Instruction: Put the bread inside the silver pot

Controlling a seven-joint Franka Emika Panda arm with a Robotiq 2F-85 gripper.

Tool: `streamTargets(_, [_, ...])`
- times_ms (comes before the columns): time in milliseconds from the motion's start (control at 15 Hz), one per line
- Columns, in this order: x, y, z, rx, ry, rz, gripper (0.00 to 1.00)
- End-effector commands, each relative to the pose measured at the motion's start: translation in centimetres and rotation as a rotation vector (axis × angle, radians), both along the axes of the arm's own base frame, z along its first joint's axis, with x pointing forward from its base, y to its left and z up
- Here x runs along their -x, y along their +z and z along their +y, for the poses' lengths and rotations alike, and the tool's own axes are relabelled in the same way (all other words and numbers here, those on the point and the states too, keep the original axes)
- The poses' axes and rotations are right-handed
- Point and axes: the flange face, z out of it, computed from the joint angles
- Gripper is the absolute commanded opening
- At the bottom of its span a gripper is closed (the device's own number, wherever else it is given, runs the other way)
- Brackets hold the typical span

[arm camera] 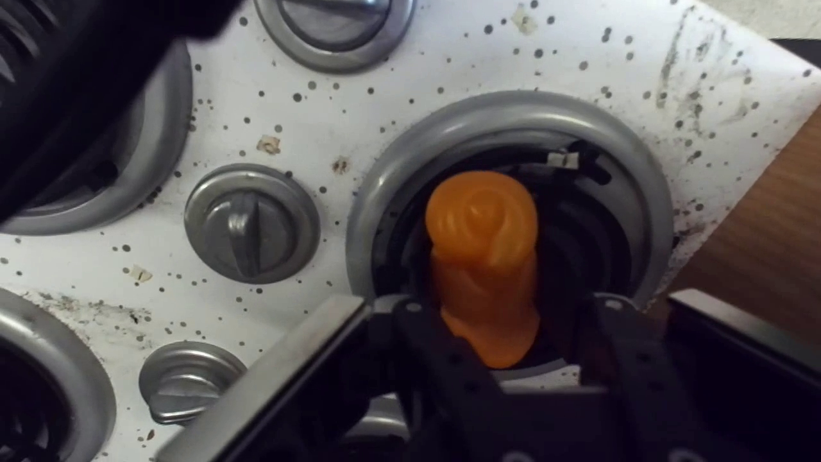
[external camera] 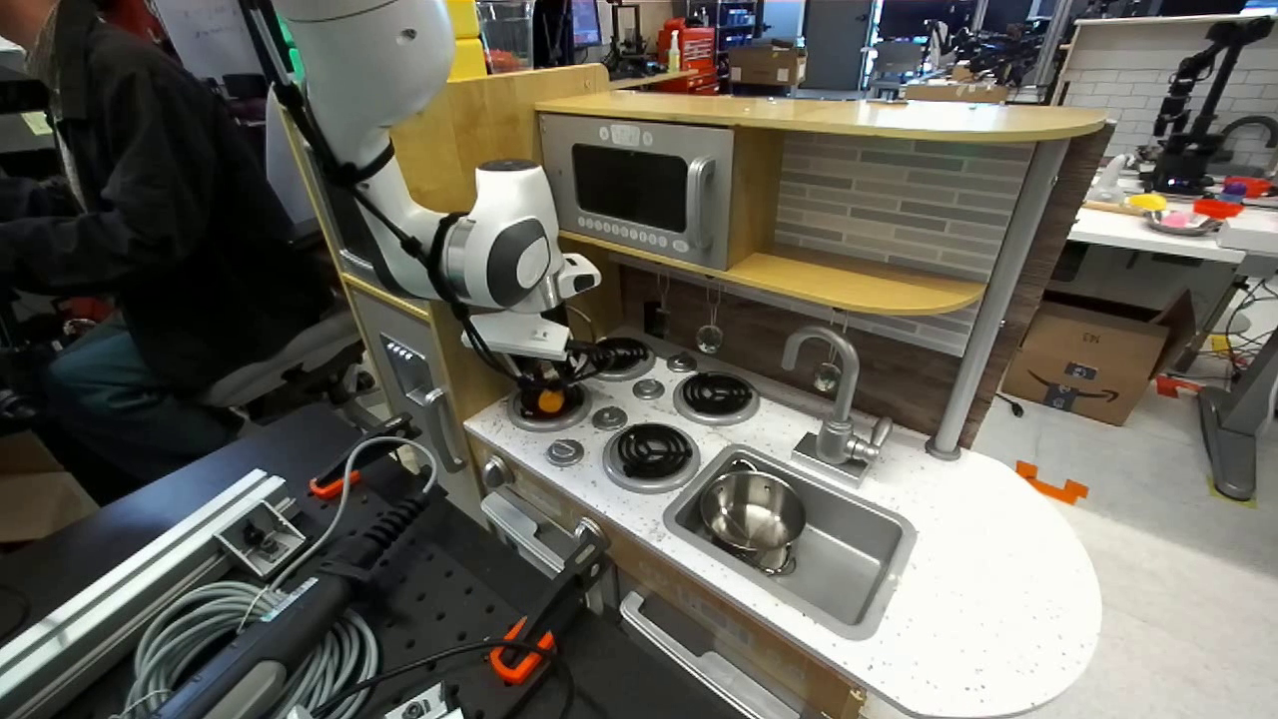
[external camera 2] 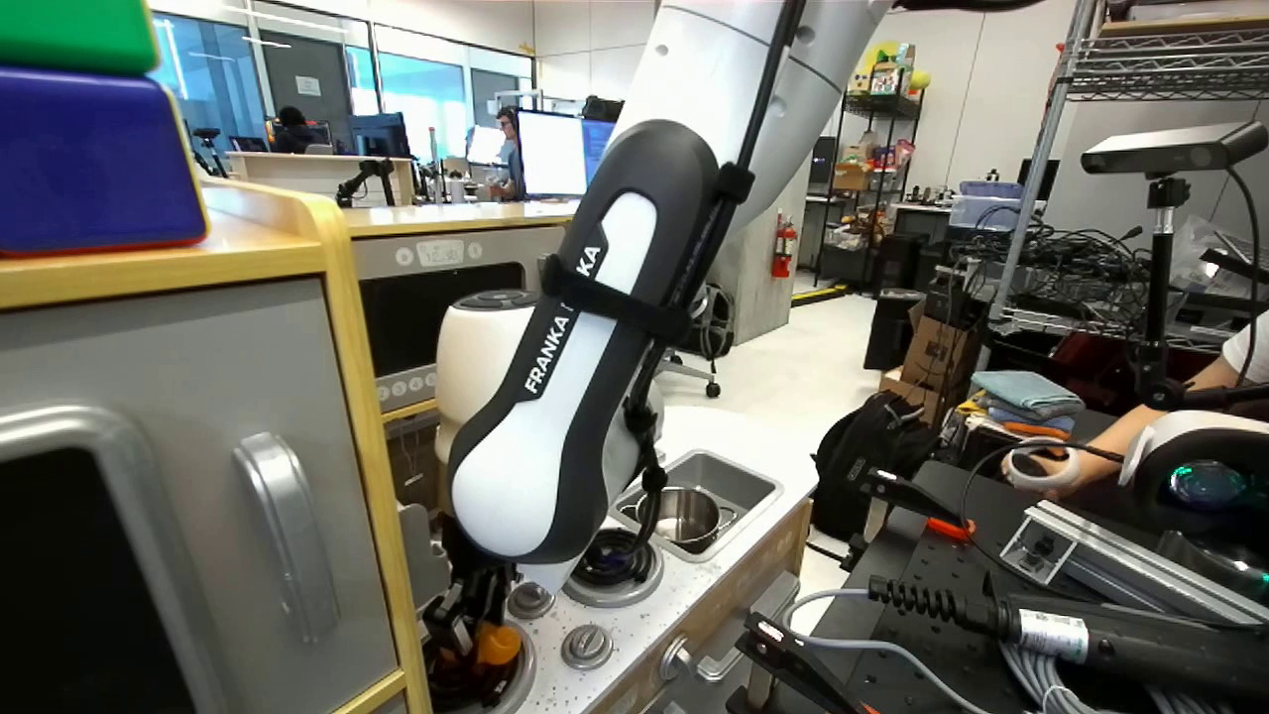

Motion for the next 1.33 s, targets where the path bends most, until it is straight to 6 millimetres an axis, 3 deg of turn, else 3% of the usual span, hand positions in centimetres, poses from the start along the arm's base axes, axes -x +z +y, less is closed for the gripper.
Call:
streamTargets(0, [-0.6, 2.0, -1.4, -0.015, -0.034, 0.003, 0.19])
streamTargets(133, [0.1, 5.2, -4.1, -0.028, -0.056, 0.007, 0.19])
streamTargets(267, [0.3, 7.2, -7.2, -0.033, -0.119, 0.012, 0.19])
streamTargets(600, [1.0, 9.6, -20.9, 0.018, -0.416, 0.054, 0.19])
streamTargets(800, [1.8, 8.5, -28.2, 0.016, -0.594, 0.068, 0.19])
streamTargets(1000, [2.1, 6.3, -33.4, 0.013, -0.768, 0.081, 0.19])
streamTargets(1267, [0.0, 4.1, -35.6, -0.04, -0.96, 0.009, 0.19])
